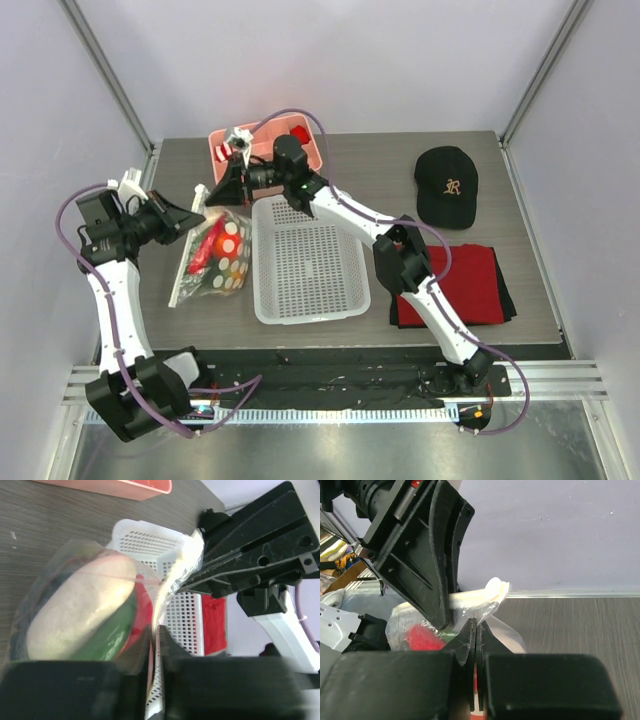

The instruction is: Open the zip-top bag and remove the fake food

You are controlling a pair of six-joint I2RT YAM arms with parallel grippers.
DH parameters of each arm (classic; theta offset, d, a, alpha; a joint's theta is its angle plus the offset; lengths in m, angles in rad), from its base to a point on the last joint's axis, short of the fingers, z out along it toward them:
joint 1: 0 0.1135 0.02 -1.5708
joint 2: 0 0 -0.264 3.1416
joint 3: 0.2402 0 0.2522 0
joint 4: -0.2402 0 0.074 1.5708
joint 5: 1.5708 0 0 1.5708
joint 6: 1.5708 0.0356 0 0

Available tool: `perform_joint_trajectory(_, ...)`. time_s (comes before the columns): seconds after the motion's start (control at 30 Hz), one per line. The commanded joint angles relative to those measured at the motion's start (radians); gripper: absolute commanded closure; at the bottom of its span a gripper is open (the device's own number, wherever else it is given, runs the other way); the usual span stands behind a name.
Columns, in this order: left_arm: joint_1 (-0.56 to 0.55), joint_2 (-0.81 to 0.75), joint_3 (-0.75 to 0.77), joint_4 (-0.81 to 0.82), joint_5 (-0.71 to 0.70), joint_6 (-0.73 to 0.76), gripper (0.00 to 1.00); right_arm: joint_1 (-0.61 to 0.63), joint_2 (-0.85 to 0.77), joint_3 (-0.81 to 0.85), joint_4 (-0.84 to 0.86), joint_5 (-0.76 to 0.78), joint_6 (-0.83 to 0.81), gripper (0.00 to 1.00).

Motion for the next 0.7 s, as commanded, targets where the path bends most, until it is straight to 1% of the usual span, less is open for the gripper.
perform_joint_trajectory(0.0, -0.006, -0.053, 0.005, 0.012, -0.075, 0.03, 0.72, 0.041, -0.026, 0.03, 0.001, 0.067, -0.004, 0.99)
perform_joint_trajectory(0.03, -0.006, -0.08, 0.0, 0.02, -0.11, 0.03, 0.61, 0.051, -0.036, 0.02, -0.047, 0.087, -0.021, 0.99)
perform_joint_trajectory(0.07, -0.006, -0.102, -0.011, 0.046, -0.138, 0.031, 0.51, 0.058, -0.047, 0.008, -0.052, 0.096, -0.033, 0.99)
perform_joint_trajectory(0.1, -0.005, -0.129, -0.025, 0.073, -0.199, 0.034, 0.48, 0.062, -0.055, -0.006, -0.058, 0.118, -0.038, 0.99)
perform_joint_trajectory(0.13, -0.006, -0.155, -0.04, 0.101, -0.225, 0.033, 0.46, 0.067, -0.05, -0.001, -0.091, 0.124, -0.045, 0.99)
perform_joint_trajectory(0.17, -0.006, -0.218, -0.052, 0.128, -0.25, 0.03, 0.43, 0.073, -0.044, 0.011, -0.116, 0.125, -0.073, 0.98)
perform_joint_trajectory(0.2, -0.006, -0.243, -0.066, 0.197, -0.265, 0.027, 0.43, 0.076, -0.038, 0.043, -0.151, 0.145, -0.085, 0.99)
perform_joint_trajectory(0.23, -0.006, -0.266, -0.066, 0.222, -0.264, 0.024, 0.43, 0.075, -0.026, 0.055, -0.203, 0.154, -0.092, 0.99)
perform_joint_trajectory(0.3, -0.006, -0.283, -0.046, 0.282, -0.247, 0.021, 0.43, 0.076, -0.026, 0.051, -0.217, 0.155, -0.099, 0.99)
perform_joint_trajectory(0.33, -0.005, -0.271, -0.032, 0.29, -0.215, 0.019, 0.43, 0.078, -0.041, 0.034, -0.222, 0.164, -0.104, 0.99)
perform_joint_trajectory(0.37, -0.004, -0.251, -0.016, 0.281, -0.195, 0.022, 0.43, 0.076, -0.053, 0.014, -0.22, 0.165, -0.11, 0.99)
perform_joint_trajectory(0.4, -0.006, -0.184, 0.006, 0.223, -0.172, 0.028, 0.42, 0.078, -0.067, -0.033, -0.213, 0.165, -0.128, 0.99)
perform_joint_trajectory(0.43, -0.006, -0.151, 0.05, 0.199, -0.116, 0.04, 0.41, 0.076, -0.082, -0.058, -0.21, 0.168, -0.141, 0.99)
perform_joint_trajectory(0.47, -0.006, -0.113, 0.063, 0.184, -0.092, 0.057, 0.4, 0.078, -0.111, -0.099, -0.204, 0.167, -0.147, 0.99)
perform_joint_trajectory(0.5, -0.006, -0.067, 0.072, 0.173, -0.066, 0.066, 0.4, 0.076, -0.122, -0.118, -0.197, 0.165, -0.154, 0.99)
perform_joint_trajectory(0.57, -0.006, -0.038, 0.075, 0.185, -0.042, 0.07, 0.4, 0.075, -0.145, -0.136, -0.196, 0.161, -0.165, 0.99)
perform_joint_trajectory(0.67, -0.006, -0.031, 0.064, 0.182, -0.11, 0.062, 0.42, 0.073, -0.17, -0.158, -0.187, 0.158, -0.173, 0.99)
